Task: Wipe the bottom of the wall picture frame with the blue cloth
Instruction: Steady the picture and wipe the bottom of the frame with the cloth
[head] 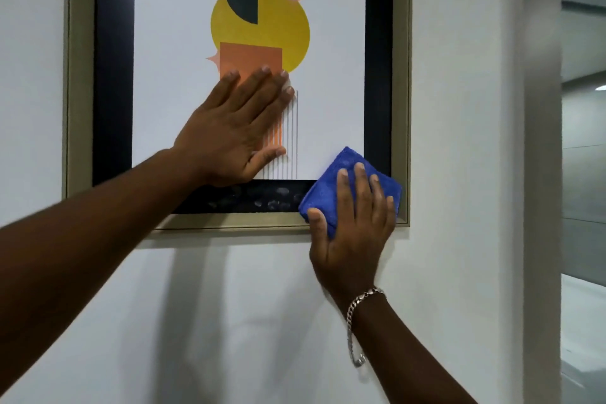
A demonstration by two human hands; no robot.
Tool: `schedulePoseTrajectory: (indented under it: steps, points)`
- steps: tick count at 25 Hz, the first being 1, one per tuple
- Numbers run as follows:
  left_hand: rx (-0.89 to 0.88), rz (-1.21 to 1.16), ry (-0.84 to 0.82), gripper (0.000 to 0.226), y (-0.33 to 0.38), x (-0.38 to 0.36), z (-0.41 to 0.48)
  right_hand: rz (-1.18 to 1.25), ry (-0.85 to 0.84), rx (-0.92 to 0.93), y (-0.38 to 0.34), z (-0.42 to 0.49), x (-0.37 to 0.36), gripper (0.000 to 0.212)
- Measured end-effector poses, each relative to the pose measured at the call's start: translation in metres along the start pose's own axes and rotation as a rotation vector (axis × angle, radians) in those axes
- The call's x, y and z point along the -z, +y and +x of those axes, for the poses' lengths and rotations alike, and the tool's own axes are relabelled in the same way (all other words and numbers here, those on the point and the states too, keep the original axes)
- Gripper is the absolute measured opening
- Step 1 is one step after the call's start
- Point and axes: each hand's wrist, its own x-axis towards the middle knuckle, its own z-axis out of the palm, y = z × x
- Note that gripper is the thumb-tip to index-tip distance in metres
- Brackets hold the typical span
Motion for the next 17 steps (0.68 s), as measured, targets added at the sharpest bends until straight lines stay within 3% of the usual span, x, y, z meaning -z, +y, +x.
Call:
schedulePoseTrajectory:
  steps: [4, 9, 13, 17]
  points:
    - [-0.017, -0.004, 0.033, 0.079, -0.002, -0.001, -0.001, -0.035, -0.002, 0.121, 0.017, -0.018, 0.003, 0.057]
    - [-0.023, -0.019, 0.074, 0.079, -0.003, -0.005, 0.0, -0.007, 0.073, -0.08, -0.011, -0.008, -0.008, 0.055]
    - [-0.072, -0.014, 0.1, 0.079, -0.009, -0.007, -0.003, -0.014, 0.077, 0.093, 0.011, -0.023, -0.002, 0.049]
    - [-0.09, -0.028, 0.123, 0.08, -0.011, -0.008, -0.001, -0.032, 0.116, -0.123, -0.012, -0.012, -0.016, 0.052]
